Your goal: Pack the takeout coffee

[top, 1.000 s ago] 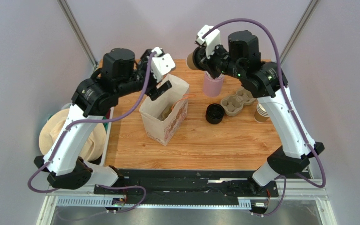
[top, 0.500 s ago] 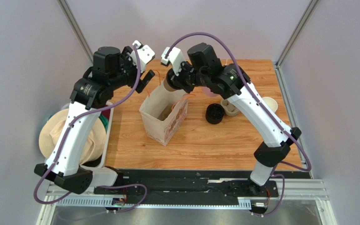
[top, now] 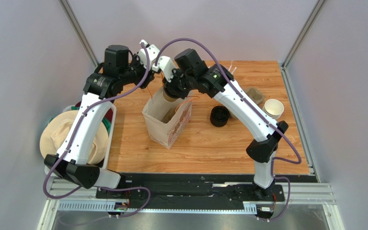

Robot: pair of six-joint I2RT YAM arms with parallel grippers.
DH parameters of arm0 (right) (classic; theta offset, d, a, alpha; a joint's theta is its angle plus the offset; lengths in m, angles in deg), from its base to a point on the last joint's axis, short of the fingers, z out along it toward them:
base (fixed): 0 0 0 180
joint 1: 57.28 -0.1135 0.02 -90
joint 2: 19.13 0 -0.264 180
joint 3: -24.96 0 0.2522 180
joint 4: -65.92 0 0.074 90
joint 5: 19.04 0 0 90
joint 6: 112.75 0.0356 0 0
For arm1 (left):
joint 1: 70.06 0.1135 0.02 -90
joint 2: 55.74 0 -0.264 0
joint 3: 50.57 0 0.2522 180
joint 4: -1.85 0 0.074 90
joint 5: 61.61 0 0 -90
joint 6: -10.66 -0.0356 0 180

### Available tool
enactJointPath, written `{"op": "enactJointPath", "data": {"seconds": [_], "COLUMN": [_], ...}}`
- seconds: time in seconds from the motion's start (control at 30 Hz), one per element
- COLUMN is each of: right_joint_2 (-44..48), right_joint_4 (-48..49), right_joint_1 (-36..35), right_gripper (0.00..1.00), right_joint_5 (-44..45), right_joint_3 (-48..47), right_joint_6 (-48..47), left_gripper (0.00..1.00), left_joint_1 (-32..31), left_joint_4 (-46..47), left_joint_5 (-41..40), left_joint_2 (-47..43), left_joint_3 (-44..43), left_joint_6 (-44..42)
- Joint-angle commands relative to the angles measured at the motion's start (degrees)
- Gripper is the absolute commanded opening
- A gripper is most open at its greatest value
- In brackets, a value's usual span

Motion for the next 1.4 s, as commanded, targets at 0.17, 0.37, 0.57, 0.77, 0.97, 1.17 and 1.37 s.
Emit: {"op": "enactJointPath", "data": {"seconds": [0.17,0.37,0.57,0.77,0.97,1.17,1.37], "right_joint_2": [-3.12,-3.12,-4.69,-6.28,-7.86,-7.34,-6.28], "right_joint_4": [-1.49,-2.9,-6.67,-7.65,-7.21,-3.96,-1.94], "right_joint_1": [-0.29,-0.38,-0.47,-0.47,-0.47,0.5,0.94], "right_gripper": [0.0,0.0,0.0,0.0,0.0,0.0,0.0], "right_joint_5": [-1.74,-1.74,-0.77,-0.24,-0.16,-0.51,0.63], "right_joint_3": [-3.3,-0.23,0.22,0.74,1.44,4.69,6.1], "right_joint_6": [0.32,0.23,-0.47,-0.74,-0.65,-0.3,-0.47], "left_gripper": [0.13,0.1,0.09,0.09,0.04,0.0,0.0], "left_joint_1": [0.46,0.46,0.37,0.37,0.37,0.37,0.46], "left_joint_4": [3.92,5.24,7.7,9.36,12.09,13.32,14.64], "left_joint_5": [3.09,5.29,8.8,8.99,3.02,-4.28,-11.05], "left_joint_2": [0.61,-1.23,-4.05,-4.4,-4.84,-4.75,-4.66], "left_joint_3": [0.81,1.34,4.06,6.78,9.59,11.53,12.06], "left_joint_6": [1.27,3.64,6.45,8.04,11.47,12.7,13.23]}}
